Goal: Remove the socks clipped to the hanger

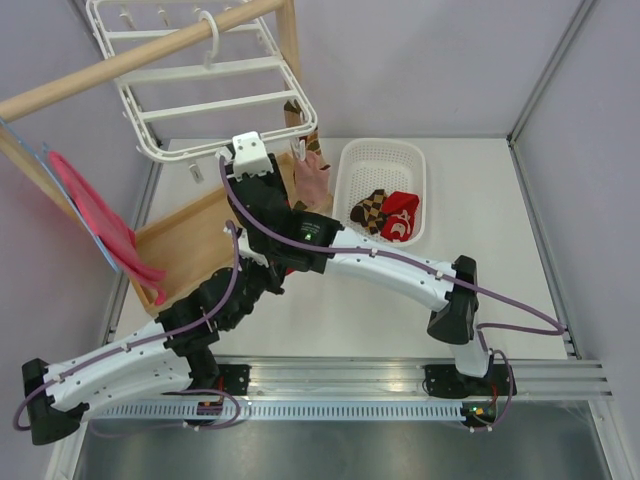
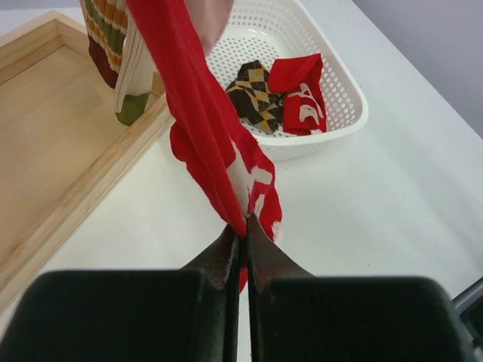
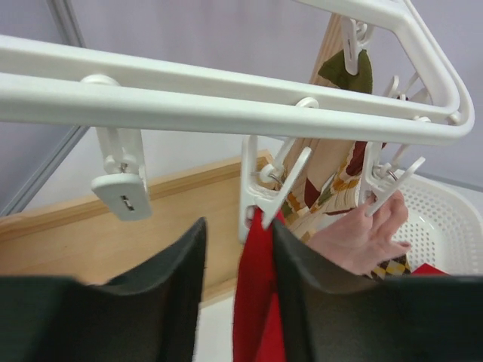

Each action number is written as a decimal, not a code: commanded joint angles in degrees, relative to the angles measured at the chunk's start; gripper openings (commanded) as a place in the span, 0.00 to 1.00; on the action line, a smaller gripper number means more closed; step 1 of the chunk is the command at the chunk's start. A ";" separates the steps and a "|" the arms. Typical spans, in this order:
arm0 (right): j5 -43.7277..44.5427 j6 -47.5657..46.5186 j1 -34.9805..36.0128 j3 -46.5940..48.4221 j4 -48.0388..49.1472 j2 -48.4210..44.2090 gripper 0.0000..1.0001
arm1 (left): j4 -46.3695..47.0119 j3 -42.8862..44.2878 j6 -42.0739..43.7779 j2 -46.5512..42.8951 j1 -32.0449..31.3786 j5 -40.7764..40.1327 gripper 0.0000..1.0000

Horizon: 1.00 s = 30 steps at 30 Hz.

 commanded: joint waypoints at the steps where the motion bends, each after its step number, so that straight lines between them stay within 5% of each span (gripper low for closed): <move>1: 3.63 -2.42 -0.21 3.99 -0.17 1.87 0.40 | 0.01 2.08 0.62 -1.19 -0.33 1.35 0.02; 8: 3.99 -1.55 -1.79 4.26 -0.09 2.05 0.01 | -0.17 1.29 0.35 -1.81 -0.42 2.05 0.02; 16: -1.81 2.49 -2.67 0.31 3.61 -1.56 0.01 | -0.17 -0.38 -0.35 -1.19 -0.42 1.08 0.02; 18: -3.48 3.46 -3.02 0.30 3.69 -2.35 0.11 | -0.25 -0.82 -0.35 -1.54 -0.42 1.08 0.02; 21: -3.66 3.12 -3.20 1.18 3.61 -2.09 0.50 | -0.17 -0.83 -0.53 -1.81 -0.42 1.08 0.02; 30: -1.46 3.03 -3.11 3.29 3.17 -0.77 0.59 | -0.17 -0.12 -0.35 -0.75 -0.42 1.70 0.02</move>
